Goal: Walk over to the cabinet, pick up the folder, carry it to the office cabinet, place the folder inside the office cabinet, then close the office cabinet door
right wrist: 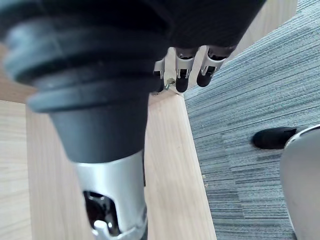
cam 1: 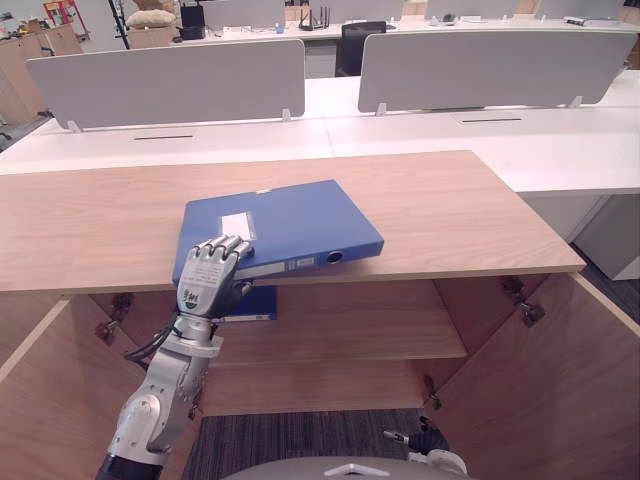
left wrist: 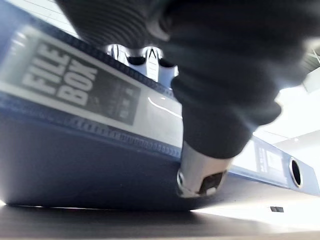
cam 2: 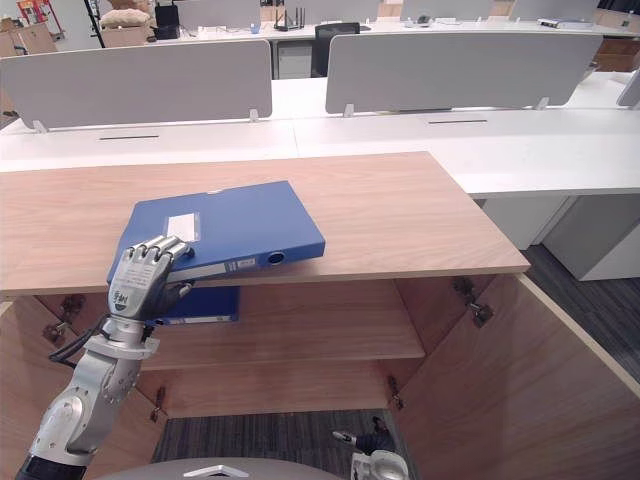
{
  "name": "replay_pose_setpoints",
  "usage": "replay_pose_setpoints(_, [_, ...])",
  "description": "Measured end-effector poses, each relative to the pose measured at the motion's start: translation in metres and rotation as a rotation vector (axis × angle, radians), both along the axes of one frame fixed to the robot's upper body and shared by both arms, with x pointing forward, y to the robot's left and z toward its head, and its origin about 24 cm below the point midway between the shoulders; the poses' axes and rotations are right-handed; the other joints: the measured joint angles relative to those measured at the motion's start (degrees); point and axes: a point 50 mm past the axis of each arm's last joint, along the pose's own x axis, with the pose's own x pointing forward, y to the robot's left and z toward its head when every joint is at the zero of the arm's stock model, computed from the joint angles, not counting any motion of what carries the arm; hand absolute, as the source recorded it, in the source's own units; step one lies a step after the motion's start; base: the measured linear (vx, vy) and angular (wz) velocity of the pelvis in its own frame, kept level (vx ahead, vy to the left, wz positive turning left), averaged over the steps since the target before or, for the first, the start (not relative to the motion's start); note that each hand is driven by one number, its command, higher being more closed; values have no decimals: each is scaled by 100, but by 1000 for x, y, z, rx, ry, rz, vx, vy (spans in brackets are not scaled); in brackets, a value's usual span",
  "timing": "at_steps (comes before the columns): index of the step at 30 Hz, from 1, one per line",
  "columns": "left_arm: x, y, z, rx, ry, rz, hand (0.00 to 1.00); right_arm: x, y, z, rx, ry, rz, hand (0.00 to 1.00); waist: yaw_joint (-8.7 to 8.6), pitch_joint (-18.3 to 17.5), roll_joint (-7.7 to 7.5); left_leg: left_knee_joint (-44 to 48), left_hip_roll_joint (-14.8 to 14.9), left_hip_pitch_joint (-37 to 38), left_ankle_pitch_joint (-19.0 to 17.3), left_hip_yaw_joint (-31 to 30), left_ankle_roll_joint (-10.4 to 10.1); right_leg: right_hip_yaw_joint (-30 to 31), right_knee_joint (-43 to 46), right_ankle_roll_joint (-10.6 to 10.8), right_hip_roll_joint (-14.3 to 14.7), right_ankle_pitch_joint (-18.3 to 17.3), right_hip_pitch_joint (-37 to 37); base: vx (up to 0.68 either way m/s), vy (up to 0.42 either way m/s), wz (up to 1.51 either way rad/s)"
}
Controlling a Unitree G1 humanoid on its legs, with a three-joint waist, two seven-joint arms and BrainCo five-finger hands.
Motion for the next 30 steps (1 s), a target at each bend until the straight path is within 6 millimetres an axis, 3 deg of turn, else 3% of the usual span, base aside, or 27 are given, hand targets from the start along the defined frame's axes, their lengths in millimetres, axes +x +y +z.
replay_pose_setpoints(11, [0, 3, 7, -12, -33, 8, 100, 0, 0, 0, 2, -5, -7, 0, -6, 13, -21, 1, 11, -19, -8, 14, -11, 30, 0, 3, 1, -2, -24, 0, 0, -1])
replay_pose_setpoints(18, [-8, -20, 32, -191, -123, -120, 100, 2, 0, 8, 4, -70, -39, 0, 12, 0, 10, 104, 36, -119, -110, 132, -37, 167, 16, 31, 7, -10, -141, -5, -23, -9])
replay_pose_setpoints(22, [-15, -43, 60, -370, -228, -282, 100, 26, 5, 25, 8, -209, -31, 0, 3, 17, 1, 262, 45, -170, -199, 168, 4, 273, 63, 33, 14, -13, -156, 4, -24, -9])
replay_pose_setpoints(30, [-37, -65, 89, -642, -320, -518, 100, 63, 22, 64, 42, -484, -27, 0, 9, 100, -9, 342, 43, -214, -272, 314, 13, 450, 206, 72, 6, -42, -310, -54, -25, -10])
